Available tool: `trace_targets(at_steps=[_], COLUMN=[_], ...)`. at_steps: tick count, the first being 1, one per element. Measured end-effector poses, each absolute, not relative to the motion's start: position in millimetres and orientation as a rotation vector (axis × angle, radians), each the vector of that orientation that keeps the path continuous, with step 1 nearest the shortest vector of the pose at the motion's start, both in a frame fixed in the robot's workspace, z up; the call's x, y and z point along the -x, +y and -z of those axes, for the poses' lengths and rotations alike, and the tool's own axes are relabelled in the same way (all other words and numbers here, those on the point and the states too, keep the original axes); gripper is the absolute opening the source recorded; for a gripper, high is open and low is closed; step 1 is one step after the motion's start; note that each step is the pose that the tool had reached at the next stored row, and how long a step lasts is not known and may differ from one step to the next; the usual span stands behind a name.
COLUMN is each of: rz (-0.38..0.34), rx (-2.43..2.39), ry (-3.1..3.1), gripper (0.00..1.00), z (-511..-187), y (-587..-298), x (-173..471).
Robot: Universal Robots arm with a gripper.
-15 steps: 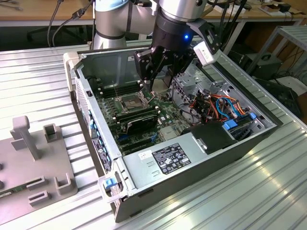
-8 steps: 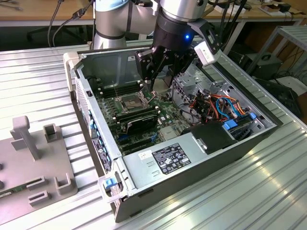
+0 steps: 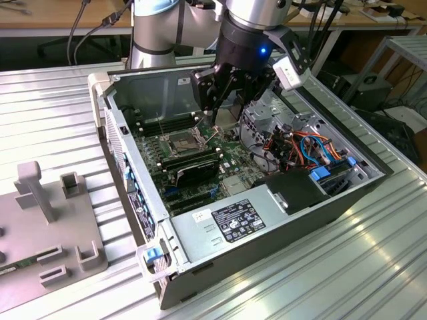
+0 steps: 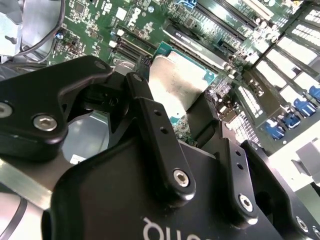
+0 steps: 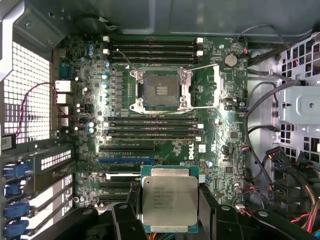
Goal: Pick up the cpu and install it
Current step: 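Pick up the cpu and move it towards the insertion slot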
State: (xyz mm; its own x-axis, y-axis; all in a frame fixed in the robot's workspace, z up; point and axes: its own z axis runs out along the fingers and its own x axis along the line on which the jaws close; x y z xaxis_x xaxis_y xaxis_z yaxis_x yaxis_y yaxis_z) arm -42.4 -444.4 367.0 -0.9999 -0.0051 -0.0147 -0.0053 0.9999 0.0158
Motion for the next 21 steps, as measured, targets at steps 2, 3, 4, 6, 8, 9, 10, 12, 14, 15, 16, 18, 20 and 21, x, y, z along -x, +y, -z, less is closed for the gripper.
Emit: trace_targets(at_steps=[2, 3, 4, 6, 8, 9, 10, 12, 14, 15, 16, 18, 20, 21], rz=[-0.025, -0.025, -0.025, -0.025, -0.025, -0.025, -0.025, -0.025, -0.025, -0.025, -0.025, -0.025, -0.025, -0.025], rx=[0.008, 0.008, 0.008, 0.008, 0.008, 0.008, 0.008, 0.008, 0.008, 0.008, 0.008, 0.008, 0.008, 0.008], ry=[3.127, 3.127, 3.127, 3.127, 3.127, 3.127, 3.127, 3.127, 3.127, 3.127, 3.127, 3.127, 3.127, 3.127], gripper=[0.55, 0.55, 0.55, 0.55, 0.55, 0.55, 0.55, 0.55, 0.55, 0.55, 0.55, 0.55, 0.55, 0.55], z=[-366.5, -366.2, -365.9, -365.4, -364.9, -364.5, -364.1, -363.7, -363.1, -362.9, -362.8, -362.6, -362.6, -362.6], y=[-440.2, -438.2, -435.9, -431.6, -427.1, -424.3, -421.4, -417.6, -413.7, -412.4, -411.1, -410.0, -409.4, -409.3], x=[42.5, 42.5, 42.4, 42.4, 42.5, 42.5, 42.4, 42.4, 42.5, 42.4, 42.4, 42.4, 42.4, 42.5])
